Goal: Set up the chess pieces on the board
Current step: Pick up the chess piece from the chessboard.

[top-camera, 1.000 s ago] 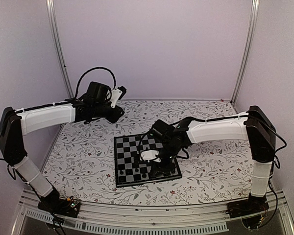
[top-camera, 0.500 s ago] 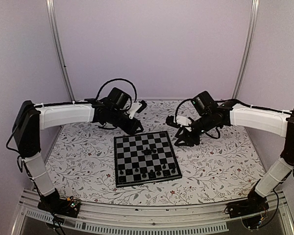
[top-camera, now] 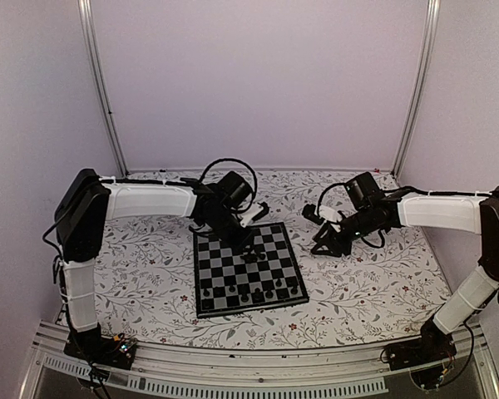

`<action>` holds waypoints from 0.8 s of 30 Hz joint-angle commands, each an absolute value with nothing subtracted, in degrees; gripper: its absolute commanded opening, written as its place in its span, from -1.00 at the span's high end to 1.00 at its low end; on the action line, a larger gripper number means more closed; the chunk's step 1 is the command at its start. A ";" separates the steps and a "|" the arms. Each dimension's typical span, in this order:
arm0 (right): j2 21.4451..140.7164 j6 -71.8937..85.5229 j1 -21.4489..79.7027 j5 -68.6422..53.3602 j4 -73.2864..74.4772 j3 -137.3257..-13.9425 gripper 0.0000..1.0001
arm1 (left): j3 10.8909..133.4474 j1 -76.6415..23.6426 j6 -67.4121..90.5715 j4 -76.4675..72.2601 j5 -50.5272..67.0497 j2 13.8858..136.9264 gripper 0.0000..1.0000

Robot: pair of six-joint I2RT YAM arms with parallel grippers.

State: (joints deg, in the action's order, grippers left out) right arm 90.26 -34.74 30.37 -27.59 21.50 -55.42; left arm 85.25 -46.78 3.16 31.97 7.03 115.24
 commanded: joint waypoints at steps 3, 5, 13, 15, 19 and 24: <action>90.41 -34.89 30.41 -29.88 19.55 -56.07 0.11 | 88.26 -48.12 3.10 36.59 4.66 118.46 0.44; 90.57 -35.04 30.41 -29.72 19.53 -56.03 0.11 | 88.85 -48.16 3.06 36.78 4.66 119.22 0.44; 91.05 -35.31 30.37 -29.03 19.60 -55.99 0.11 | 90.95 -48.21 1.89 37.79 3.75 121.11 0.64; 91.30 -35.33 30.43 -28.92 19.62 -56.05 0.11 | 91.11 -48.27 1.65 37.64 3.60 121.16 0.67; 92.18 -35.42 30.41 -28.92 19.94 -56.38 0.11 | 92.02 -48.21 1.20 37.66 3.64 121.63 0.82; 92.44 -35.42 30.45 -28.93 20.20 -56.43 0.11 | 92.61 -48.25 1.83 37.70 1.93 119.26 0.92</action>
